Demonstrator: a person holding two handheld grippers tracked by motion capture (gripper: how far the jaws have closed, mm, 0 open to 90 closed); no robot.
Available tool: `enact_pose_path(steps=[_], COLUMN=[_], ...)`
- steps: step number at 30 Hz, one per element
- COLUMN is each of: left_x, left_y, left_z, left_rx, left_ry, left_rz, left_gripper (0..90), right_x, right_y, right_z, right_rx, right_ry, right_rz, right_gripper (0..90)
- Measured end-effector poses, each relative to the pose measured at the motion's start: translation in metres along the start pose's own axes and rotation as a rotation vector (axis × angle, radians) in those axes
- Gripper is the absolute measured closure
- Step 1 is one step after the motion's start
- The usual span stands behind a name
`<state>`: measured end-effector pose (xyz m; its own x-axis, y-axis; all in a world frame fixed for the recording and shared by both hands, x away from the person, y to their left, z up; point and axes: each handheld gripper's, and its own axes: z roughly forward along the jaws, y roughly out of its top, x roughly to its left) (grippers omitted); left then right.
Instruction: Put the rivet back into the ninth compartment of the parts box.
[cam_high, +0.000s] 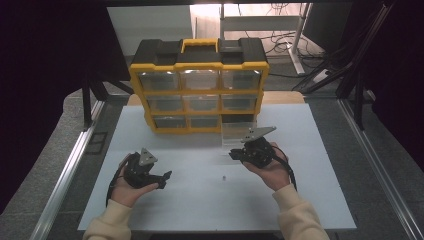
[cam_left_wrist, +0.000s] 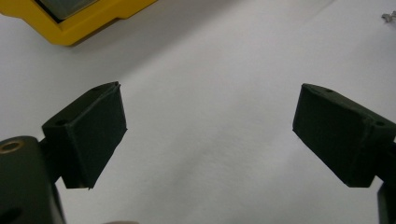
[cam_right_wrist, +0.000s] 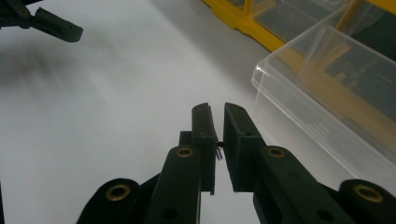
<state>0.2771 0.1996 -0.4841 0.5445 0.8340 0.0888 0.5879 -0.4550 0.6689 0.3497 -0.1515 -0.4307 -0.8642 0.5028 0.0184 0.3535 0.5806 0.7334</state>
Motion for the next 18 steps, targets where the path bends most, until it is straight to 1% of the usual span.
enact_pose_path(steps=[8, 12, 13, 18], left_x=[0.001, 0.001, 0.001, 0.002], left_y=[0.0, 0.0, 0.0, 0.0], left_z=[0.0, 0.0, 0.0, 0.0], left_rx=[0.0, -0.002, -0.002, -0.001], left_ry=[0.002, 0.002, 0.002, 0.005], left_rz=[-0.003, -0.002, -0.002, -0.005], left_gripper=[10.2, 10.1, 10.2, 10.1], right_x=[-0.001, -0.002, -0.003, -0.007], right_y=[0.007, 0.011, 0.013, 0.02], right_z=[-0.001, -0.002, -0.004, -0.007], right_rx=[-0.009, -0.014, -0.023, -0.037], right_ry=[-0.009, -0.016, -0.019, -0.028], right_rz=[0.003, -0.004, -0.005, -0.005], right_gripper=[82.8, 82.8, 82.8, 82.8])
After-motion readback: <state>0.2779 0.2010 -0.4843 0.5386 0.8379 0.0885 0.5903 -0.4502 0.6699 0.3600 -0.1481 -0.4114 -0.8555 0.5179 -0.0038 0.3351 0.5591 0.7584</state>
